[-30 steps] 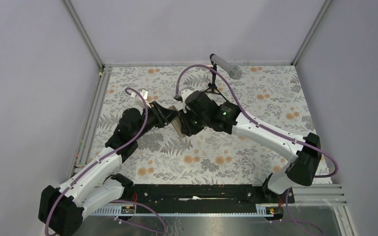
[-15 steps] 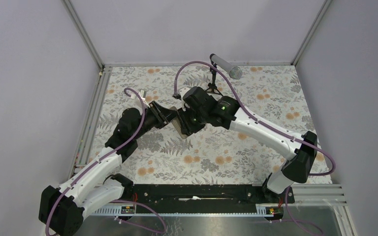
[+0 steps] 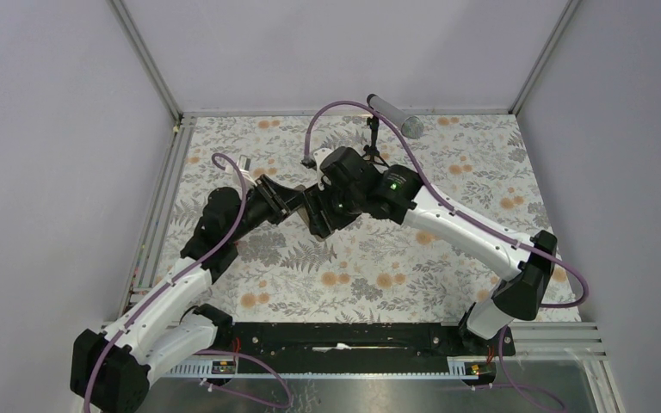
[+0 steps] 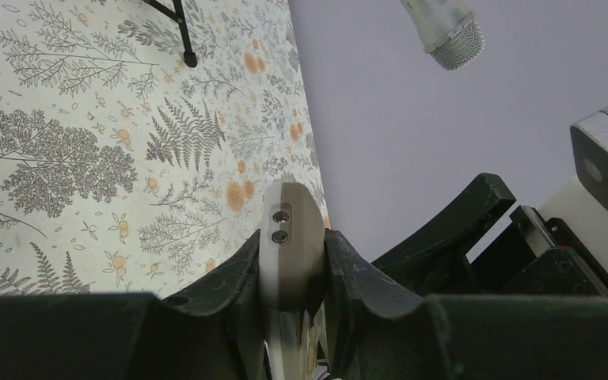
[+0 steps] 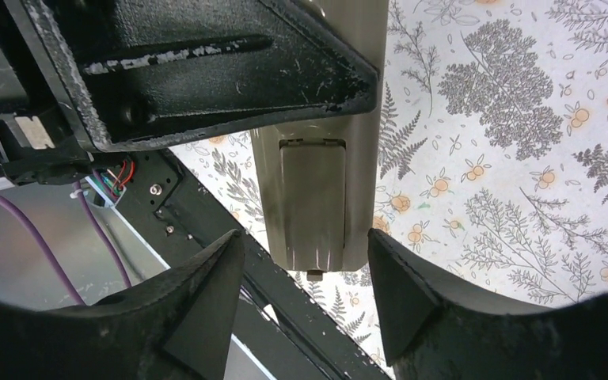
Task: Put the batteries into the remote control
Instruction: Load the battery cover into the remote control.
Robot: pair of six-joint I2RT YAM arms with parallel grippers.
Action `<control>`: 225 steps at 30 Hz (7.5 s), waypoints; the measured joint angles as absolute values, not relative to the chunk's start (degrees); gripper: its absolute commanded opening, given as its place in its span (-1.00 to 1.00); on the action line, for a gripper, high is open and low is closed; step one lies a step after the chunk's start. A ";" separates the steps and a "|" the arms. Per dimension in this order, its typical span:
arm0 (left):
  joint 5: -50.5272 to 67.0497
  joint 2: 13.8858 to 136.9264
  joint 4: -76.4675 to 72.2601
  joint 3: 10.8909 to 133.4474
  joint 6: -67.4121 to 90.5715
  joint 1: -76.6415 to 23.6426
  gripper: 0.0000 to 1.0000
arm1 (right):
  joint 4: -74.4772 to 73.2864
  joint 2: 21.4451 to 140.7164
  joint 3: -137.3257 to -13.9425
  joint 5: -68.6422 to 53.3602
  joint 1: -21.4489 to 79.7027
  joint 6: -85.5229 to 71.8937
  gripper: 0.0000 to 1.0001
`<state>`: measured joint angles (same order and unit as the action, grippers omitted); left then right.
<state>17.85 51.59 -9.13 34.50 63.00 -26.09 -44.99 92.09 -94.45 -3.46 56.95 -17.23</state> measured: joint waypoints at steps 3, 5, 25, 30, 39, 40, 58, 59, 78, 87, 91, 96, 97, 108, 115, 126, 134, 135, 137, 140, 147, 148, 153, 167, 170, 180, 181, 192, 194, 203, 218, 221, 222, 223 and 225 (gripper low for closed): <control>18.68 51.20 -9.30 34.50 63.75 -25.19 -1.00 | -44.93 92.09 -95.24 -2.72 56.95 -17.45 0.43; 19.18 51.07 -9.67 34.50 64.47 -24.75 -1.00 | -44.86 92.09 -95.79 -2.46 56.95 -17.76 0.48; 25.08 51.07 -16.32 34.35 75.13 -18.74 -1.00 | -28.23 72.47 -79.29 6.81 56.95 -34.54 0.99; 25.67 51.11 -20.27 34.33 80.05 -18.37 -1.00 | -15.94 62.98 -66.26 8.21 56.95 -44.62 0.99; 25.26 51.11 -24.10 34.33 88.71 -18.37 -1.00 | -0.43 61.58 -55.44 7.44 56.95 -58.30 0.99; 25.26 51.11 -24.34 34.28 89.65 -18.37 -1.00 | 2.39 61.58 -54.24 7.03 56.95 -59.64 0.99; 25.23 50.02 -30.52 31.27 98.28 -18.37 -1.00 | 13.15 62.74 -52.23 6.35 56.95 -65.63 0.58; 25.23 49.91 -30.61 31.27 98.52 -18.37 -1.00 | 13.08 63.31 -52.31 6.35 56.95 -65.73 0.55; 24.14 48.34 -29.08 30.92 96.07 -18.31 -1.00 | 5.23 67.55 -59.61 5.04 57.01 -65.54 -0.07; 24.47 48.36 -25.21 32.49 91.00 -18.13 -1.00 | -1.30 69.28 -62.83 5.08 56.99 -65.41 -0.48; 24.62 48.36 -25.10 32.84 90.63 -18.02 -1.00 | -0.54 69.25 -62.83 5.08 56.99 -64.27 -0.06; 25.32 48.36 -25.41 32.88 91.33 -18.04 -1.00 | 0.32 69.56 -62.81 4.95 56.93 -60.71 0.19; 25.61 48.36 -25.36 32.88 91.29 -18.17 -1.00 | 0.34 69.82 -62.81 4.82 56.82 -60.29 0.19; 26.20 48.88 -25.39 32.88 91.50 -18.11 -1.00 | 5.23 70.35 -60.75 -2.48 53.54 -61.17 -0.38; 26.26 49.91 -25.41 32.91 91.44 -17.63 -1.00 | 7.14 71.90 -60.53 -6.79 51.40 -59.77 -0.25; 26.35 50.63 -23.38 34.28 87.68 -16.69 -1.00 | 8.14 74.39 -61.47 -10.94 49.82 -58.63 0.20; 32.27 50.76 -21.47 35.66 84.16 -15.90 -1.00 | 7.77 74.19 -60.66 -14.24 48.51 -54.65 0.58; 32.82 50.81 -21.47 35.66 83.88 -15.77 -1.00 | 7.51 74.06 -60.66 -14.59 48.18 -54.39 0.65; 34.28 50.89 -21.52 35.66 83.48 -15.55 -1.00 | 6.66 73.52 -60.55 -14.70 47.18 -53.76 0.79; 36.12 51.29 -22.35 35.66 82.85 -15.35 -1.00 | 5.80 72.77 -60.40 -14.81 45.71 -53.23 0.92; 38.52 52.60 -24.25 35.62 82.52 -15.22 -1.00 | 6.76 71.48 -59.57 -19.14 45.21 -52.38 0.86; 38.70 52.64 -24.53 35.57 82.54 -15.22 -1.00 | 6.92 71.37 -59.33 -19.81 45.21 -52.03 0.80; 39.51 52.69 -27.29 35.05 82.76 -15.20 -1.00 | 7.73 70.96 -57.32 -23.07 45.21 -50.57 0.47; 40.23 51.72 -35.44 31.51 80.62 -15.09 -1.00 | 12.78 72.29 -55.88 -27.68 45.21 -53.25 0.22; 40.12 51.70 -36.58 31.11 79.96 -15.18 -1.00 | 12.99 72.93 -55.90 -28.38 45.21 -53.93 0.23; 39.70 51.75 -37.50 30.44 78.67 -15.40 -1.00 | 14.22 75.00 -57.08 -31.24 45.21 -54.15 -0.20; 39.62 51.75 -37.89 30.39 78.81 -15.40 -1.00 | 14.31 75.02 -57.17 -31.33 45.21 -54.00 -0.22; 39.00 52.01 -41.95 29.74 79.90 -15.38 -1.00 | 18.13 77.01 -56.93 -34.02 44.93 -56.82 0.17; 39.03 52.01 -41.82 29.74 79.77 -15.40 -1.00 | 18.22 76.97 -56.53 -33.87 44.91 -57.04 0.17; 36.01 49.82 -40.38 27.38 80.16 -14.41 -1.00 | 17.19 74.11 -53.95 -30.48 44.84 -59.57 -0.04; 34.26 49.54 -39.33 26.83 80.84 -13.45 -1.00 | 14.17 74.35 -54.57 -29.56 44.42 -61.14 0.30; 33.71 49.41 -38.33 26.83 80.82 -13.45 -1.00 | 12.47 74.67 -55.18 -29.15 44.34 -60.07 0.34; 33.36 49.30 -38.06 26.83 80.82 -13.45 -1.00 | 12.23 74.94 -55.48 -29.04 44.34 -59.99 0.34; 32.95 49.17 -37.80 26.83 80.79 -13.45 -1.00 | 12.03 75.33 -55.86 -28.93 44.34 -59.96 0.32; 31.64 49.04 -37.60 26.81 80.84 -13.43 -1.00 | 11.97 76.16 -56.49 -28.42 44.34 -60.29 0.27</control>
<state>31.64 49.04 -37.60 26.81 80.84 -13.43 11.97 76.16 -56.49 -28.42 44.34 -60.29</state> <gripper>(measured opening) 0.276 0.665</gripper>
